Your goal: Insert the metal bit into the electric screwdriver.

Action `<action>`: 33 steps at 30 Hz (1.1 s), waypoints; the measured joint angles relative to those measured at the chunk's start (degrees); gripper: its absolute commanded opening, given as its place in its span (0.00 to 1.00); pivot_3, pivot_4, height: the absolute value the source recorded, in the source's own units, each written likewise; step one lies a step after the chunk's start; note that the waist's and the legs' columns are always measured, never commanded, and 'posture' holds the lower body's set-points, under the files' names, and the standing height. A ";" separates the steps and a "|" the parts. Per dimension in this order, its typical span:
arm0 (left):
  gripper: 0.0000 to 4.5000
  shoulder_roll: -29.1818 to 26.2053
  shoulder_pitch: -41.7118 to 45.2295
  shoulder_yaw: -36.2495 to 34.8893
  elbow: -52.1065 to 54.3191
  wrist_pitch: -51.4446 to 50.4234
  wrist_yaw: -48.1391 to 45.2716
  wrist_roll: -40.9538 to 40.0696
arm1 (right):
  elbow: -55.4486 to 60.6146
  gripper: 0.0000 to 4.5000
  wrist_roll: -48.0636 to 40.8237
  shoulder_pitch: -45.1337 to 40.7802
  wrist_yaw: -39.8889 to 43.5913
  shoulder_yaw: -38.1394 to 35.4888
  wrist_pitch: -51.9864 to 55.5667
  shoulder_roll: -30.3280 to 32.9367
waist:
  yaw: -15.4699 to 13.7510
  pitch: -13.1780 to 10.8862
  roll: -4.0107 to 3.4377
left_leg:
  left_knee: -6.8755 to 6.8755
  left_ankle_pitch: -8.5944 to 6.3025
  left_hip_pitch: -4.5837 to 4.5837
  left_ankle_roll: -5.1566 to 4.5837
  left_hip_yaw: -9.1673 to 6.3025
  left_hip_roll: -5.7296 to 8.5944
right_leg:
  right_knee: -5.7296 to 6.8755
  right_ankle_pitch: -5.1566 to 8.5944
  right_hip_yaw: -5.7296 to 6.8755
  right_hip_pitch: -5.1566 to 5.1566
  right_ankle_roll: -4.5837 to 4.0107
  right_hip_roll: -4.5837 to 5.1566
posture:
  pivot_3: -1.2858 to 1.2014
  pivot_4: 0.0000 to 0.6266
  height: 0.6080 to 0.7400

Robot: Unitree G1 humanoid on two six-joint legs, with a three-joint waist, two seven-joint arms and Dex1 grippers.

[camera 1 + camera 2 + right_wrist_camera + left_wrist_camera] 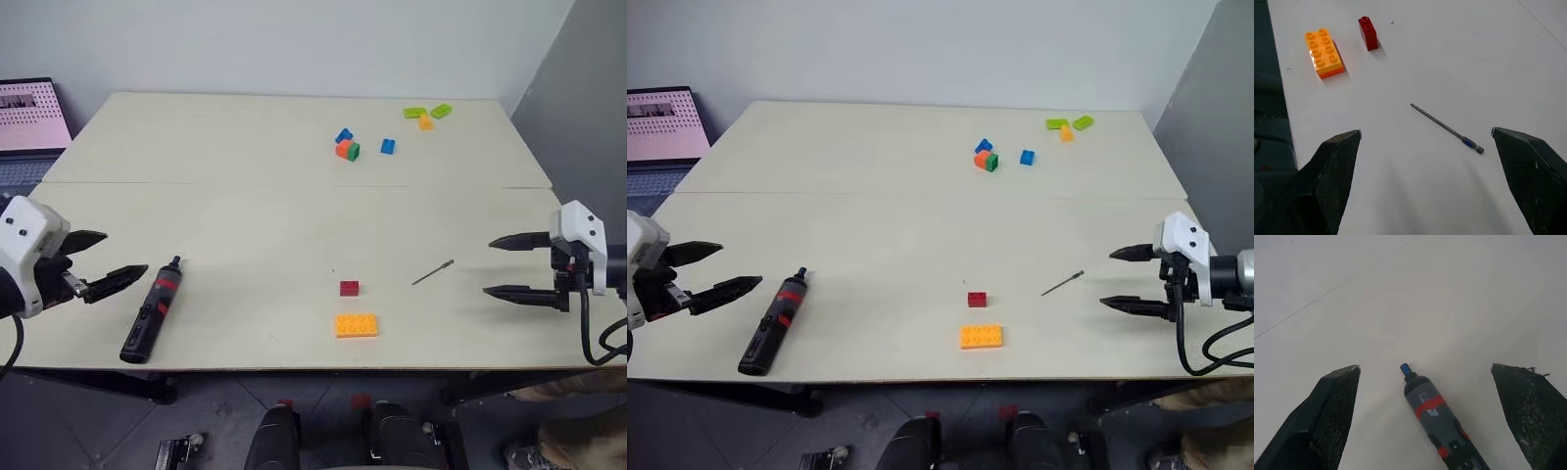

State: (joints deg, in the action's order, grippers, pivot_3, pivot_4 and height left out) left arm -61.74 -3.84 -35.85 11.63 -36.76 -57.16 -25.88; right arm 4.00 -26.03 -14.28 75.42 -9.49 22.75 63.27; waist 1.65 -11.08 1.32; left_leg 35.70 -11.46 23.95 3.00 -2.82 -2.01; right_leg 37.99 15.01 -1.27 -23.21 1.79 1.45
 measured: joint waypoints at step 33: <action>0.99 2.68 4.34 20.18 18.11 3.78 -1.81 -2.50 | 3.72 1.00 7.80 -17.04 -4.95 20.77 1.41 -18.00 | 0.20 0.00 0.00 | 0.14 0.01 -0.14 0.00 0.23 -0.49 | 0.11 -0.15 -0.15 0.01 -0.10 -0.48 | 0.52 0.24 1.00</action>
State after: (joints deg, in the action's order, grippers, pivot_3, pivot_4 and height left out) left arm -59.05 0.51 -15.67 29.74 -32.98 -58.98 -28.38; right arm 7.72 -18.23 -31.32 70.47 11.28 24.17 45.27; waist 1.85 -11.08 1.32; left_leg 35.84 -11.46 23.81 3.00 -2.60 -2.50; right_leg 38.10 14.86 -1.42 -23.20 1.69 0.96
